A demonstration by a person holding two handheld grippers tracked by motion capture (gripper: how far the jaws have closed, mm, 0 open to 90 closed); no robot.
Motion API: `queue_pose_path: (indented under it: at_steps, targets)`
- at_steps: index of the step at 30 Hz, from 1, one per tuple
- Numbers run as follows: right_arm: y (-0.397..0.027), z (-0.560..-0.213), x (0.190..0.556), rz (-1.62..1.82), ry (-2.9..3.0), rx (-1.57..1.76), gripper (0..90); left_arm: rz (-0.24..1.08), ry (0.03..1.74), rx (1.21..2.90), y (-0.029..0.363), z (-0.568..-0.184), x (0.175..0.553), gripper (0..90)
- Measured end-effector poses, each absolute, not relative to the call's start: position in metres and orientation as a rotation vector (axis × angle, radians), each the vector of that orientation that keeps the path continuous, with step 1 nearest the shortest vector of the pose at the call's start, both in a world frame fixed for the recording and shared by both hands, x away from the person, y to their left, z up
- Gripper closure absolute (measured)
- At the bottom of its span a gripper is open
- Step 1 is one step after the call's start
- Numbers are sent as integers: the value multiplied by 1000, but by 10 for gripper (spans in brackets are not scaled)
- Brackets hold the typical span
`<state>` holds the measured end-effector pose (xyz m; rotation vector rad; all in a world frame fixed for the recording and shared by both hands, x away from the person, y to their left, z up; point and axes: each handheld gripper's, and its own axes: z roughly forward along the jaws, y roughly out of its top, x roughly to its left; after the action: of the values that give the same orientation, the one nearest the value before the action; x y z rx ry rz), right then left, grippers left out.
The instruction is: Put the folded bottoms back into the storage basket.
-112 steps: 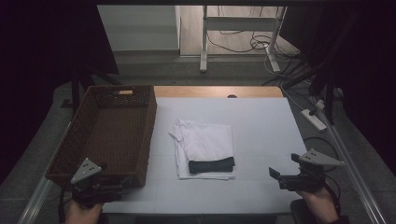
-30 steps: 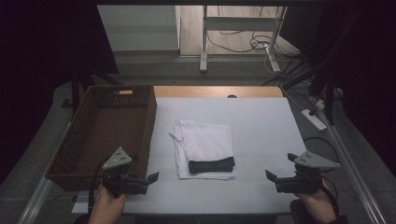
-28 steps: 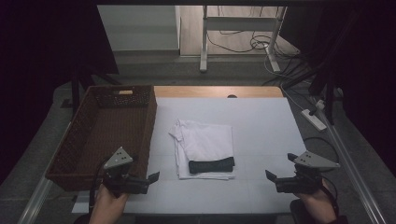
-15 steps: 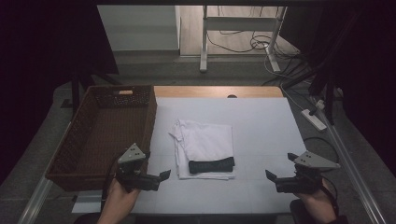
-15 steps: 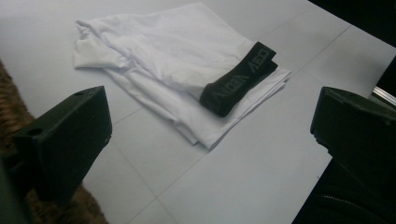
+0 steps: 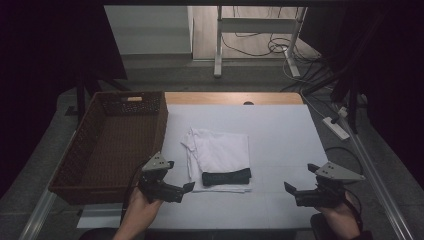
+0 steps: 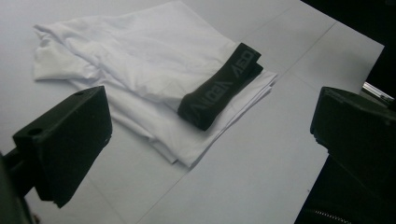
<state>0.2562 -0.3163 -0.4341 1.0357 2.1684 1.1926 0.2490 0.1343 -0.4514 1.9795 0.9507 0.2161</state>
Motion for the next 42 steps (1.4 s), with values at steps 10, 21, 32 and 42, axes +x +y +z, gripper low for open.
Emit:
queue_pose_path:
  at_steps: [10,21,32,42]
  targets:
    - [-316,-434,256,1201,2163,1025,3,188,918,2000,115,-459,260,0]
    - [-316,-433,256,1200,2167,1024,3,186,906,2040,98,-465,280,0]
    - [-315,-433,256,1204,2169,1019,3,206,945,2076,88,-474,308,0]
    - [-315,-433,255,1207,2170,1014,3,237,985,2070,85,-474,331,0]
